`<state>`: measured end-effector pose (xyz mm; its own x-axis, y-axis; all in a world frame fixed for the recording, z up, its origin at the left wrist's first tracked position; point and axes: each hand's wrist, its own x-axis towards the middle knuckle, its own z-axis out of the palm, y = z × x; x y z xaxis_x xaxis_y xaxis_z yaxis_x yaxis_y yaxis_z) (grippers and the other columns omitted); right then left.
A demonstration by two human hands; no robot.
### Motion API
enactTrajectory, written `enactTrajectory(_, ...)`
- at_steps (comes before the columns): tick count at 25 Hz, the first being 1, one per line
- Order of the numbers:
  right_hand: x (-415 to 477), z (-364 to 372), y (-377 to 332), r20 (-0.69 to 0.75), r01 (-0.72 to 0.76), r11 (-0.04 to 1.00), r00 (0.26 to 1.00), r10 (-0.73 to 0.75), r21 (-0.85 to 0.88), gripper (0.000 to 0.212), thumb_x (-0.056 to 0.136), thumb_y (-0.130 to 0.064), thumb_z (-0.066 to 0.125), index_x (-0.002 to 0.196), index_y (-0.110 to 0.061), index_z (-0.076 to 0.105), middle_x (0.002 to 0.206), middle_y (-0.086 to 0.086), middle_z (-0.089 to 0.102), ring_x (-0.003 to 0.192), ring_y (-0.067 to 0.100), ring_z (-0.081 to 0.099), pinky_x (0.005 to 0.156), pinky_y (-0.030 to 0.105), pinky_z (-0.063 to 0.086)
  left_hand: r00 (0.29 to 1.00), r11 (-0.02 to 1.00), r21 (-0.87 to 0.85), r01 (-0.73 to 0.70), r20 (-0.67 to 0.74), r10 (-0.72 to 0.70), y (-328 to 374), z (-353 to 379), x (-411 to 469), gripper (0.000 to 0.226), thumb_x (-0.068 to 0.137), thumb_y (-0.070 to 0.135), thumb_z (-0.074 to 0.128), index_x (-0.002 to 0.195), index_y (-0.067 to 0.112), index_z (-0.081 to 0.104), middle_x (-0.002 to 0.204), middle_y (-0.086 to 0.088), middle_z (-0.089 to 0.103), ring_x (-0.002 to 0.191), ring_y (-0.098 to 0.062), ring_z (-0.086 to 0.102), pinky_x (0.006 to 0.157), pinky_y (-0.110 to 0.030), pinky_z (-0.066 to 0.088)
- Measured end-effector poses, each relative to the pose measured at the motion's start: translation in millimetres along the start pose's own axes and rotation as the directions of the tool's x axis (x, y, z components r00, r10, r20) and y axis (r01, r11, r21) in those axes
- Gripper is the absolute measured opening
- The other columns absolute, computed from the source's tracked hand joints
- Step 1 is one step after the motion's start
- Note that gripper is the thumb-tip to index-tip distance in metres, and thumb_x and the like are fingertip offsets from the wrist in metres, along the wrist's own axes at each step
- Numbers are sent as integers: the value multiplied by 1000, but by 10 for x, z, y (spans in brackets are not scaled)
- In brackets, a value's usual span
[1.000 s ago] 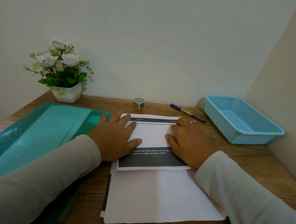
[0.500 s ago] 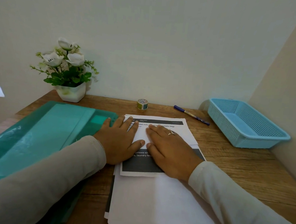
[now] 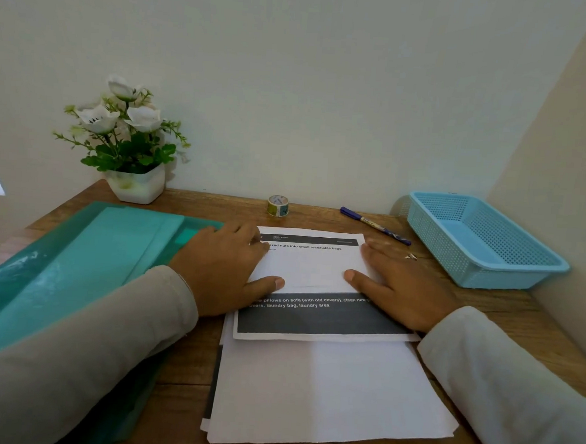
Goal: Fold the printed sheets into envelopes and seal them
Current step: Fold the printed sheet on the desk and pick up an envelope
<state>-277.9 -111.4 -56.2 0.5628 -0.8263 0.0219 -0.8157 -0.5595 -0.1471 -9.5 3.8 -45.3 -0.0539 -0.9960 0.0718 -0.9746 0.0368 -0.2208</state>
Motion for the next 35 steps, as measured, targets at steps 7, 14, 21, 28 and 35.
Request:
enactTrajectory(7, -89, -15, 18, -67, 61, 964, 997, -45, 260, 93, 78, -78, 57, 156, -34, 34, 166, -12, 29, 150, 12, 30, 123, 39, 29, 1000, 972, -234, 14, 27, -8, -113, 48, 91, 84, 76, 90, 31, 142, 40, 40, 127, 9, 45, 111, -10, 37, 101, -37, 39)
enactTrajectory(14, -77, -20, 31, -95, 81, 919, 994, -47, 386, 104, 63, -79, 67, 153, -35, 41, 161, -11, 38, 147, 11, 36, 120, 43, 36, 1000, 892, -452, 23, 28, -12, -93, 44, 94, 65, 76, 78, 53, 130, 43, 47, 116, 18, 41, 112, -7, 37, 100, -38, 39)
enactTrajectory(21, -60, -8, 45, -155, 107, 845, 987, -28, 525, 89, 74, -44, 88, 151, -35, 44, 152, -12, 48, 137, 9, 46, 114, 36, 43, 992, 632, -775, 6, -75, -101, -46, 87, 47, 71, 73, 49, 81, 135, 44, 47, 114, 19, 55, 106, -7, 56, 94, -32, 52)
enactTrajectory(28, -29, 26, 108, -321, 179, 710, 945, 69, 681, 56, 82, -15, 84, 130, -35, 63, 123, -16, 66, 114, 3, 61, 102, 32, 53, 939, 430, -888, -163, -274, -209, -23, 52, 25, 33, 81, 21, 80, 110, 34, 70, 103, 18, 70, 95, 0, 66, 79, -20, 58)
enactTrajectory(35, -18, 14, 90, -540, 349, 665, 836, 99, 661, 35, 86, -2, 77, 108, -29, 75, 100, -12, 69, 92, 6, 62, 85, 19, 52, 856, 501, -818, -285, -452, -252, 32, -15, -31, 17, 84, 22, 77, 99, 29, 71, 98, 20, 71, 94, 2, 65, 76, -10, 51)
